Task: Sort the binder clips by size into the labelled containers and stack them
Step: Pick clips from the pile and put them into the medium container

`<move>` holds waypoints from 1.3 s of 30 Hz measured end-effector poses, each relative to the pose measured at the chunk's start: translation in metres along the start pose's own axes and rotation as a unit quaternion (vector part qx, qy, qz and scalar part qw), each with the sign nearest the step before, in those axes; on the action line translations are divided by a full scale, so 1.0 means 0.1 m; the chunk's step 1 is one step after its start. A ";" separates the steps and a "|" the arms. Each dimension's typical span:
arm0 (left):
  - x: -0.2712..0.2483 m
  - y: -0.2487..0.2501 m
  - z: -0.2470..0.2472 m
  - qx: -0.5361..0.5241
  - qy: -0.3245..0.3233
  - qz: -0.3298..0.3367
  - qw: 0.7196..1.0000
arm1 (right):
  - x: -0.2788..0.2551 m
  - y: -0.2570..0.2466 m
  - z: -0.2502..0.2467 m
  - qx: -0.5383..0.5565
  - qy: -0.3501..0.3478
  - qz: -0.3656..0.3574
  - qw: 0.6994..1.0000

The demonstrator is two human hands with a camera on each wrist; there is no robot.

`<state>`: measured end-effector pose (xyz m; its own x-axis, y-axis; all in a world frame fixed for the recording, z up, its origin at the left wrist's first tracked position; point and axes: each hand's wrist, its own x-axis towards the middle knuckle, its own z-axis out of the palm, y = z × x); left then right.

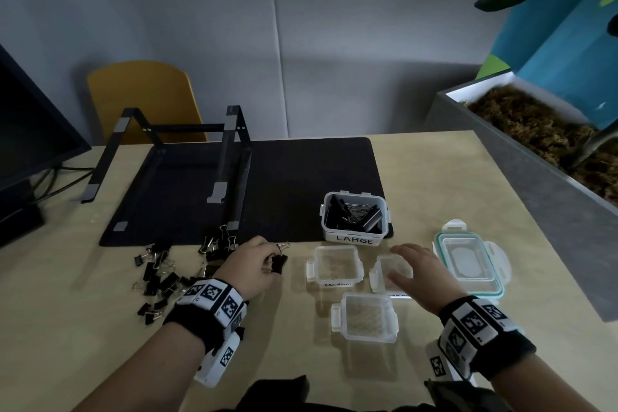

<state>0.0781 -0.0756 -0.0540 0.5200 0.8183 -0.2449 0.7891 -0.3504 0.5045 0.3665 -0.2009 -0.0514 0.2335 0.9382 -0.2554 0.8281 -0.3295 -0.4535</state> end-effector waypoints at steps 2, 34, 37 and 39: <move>-0.03 0.14 -0.01 -0.041 0.021 0.012 0.999 | 0.00 0.00 -0.01 -0.004 0.007 -0.003 1.000; 0.09 0.62 0.48 -0.175 0.019 0.035 0.984 | 0.04 -0.49 0.12 -0.054 0.017 -0.100 0.993; 0.06 0.59 0.49 -0.124 0.053 0.059 0.989 | 0.03 -0.47 0.13 -0.054 0.021 -0.110 0.992; 0.03 0.59 0.46 -0.047 0.064 0.080 0.994 | 0.03 -0.47 0.14 -0.053 0.019 -0.117 0.992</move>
<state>0.1412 -0.1143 -0.0629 0.5858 0.8088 -0.0513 0.6622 -0.4413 0.6056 0.3212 -0.1840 -0.0434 0.0470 0.9917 -0.1199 0.9100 -0.0920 -0.4043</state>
